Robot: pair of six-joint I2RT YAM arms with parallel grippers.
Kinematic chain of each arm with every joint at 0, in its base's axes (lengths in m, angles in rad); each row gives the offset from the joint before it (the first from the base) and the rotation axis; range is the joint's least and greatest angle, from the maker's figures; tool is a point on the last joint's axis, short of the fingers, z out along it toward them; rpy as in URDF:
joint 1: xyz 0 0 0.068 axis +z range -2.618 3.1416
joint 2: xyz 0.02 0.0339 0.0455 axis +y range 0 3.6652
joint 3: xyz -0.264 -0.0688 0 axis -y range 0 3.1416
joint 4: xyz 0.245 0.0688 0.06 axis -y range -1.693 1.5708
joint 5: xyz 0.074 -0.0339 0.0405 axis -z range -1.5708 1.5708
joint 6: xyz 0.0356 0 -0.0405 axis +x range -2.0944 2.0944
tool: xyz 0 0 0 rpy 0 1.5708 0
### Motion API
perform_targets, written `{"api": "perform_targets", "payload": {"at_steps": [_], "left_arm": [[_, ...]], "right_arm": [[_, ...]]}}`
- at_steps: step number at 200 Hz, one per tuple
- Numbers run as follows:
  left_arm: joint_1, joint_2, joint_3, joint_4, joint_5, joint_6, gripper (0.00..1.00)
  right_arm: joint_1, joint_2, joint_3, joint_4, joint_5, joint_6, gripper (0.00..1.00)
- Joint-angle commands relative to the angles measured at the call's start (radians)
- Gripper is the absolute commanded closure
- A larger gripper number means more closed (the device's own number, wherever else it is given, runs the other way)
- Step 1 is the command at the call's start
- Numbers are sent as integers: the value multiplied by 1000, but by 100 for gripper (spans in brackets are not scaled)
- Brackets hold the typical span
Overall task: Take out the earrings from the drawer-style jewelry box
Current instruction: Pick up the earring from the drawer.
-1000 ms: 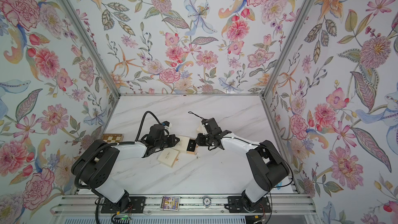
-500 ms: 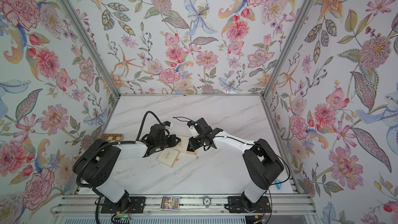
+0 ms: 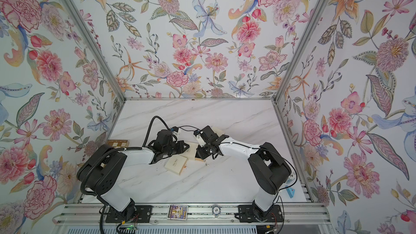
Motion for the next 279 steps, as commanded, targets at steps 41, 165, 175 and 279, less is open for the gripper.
{"api": "perform_targets", "payload": {"at_steps": [41,165,175,279], "left_arm": [[4,30,-32,-97,8,7,100],[7,33,-33,-101,7,5,100],[7,32,-33,-98,7,5,100],[7,36,-30,-104,6,6,100]], "right_arm": [[2,38,14,29,-11,-18,79],[-5,50,-13,43,-37,-86,79],[-5,55,-13,42,-37,-91,78],[-4,75,-12,39,-34,-108,79]]}}
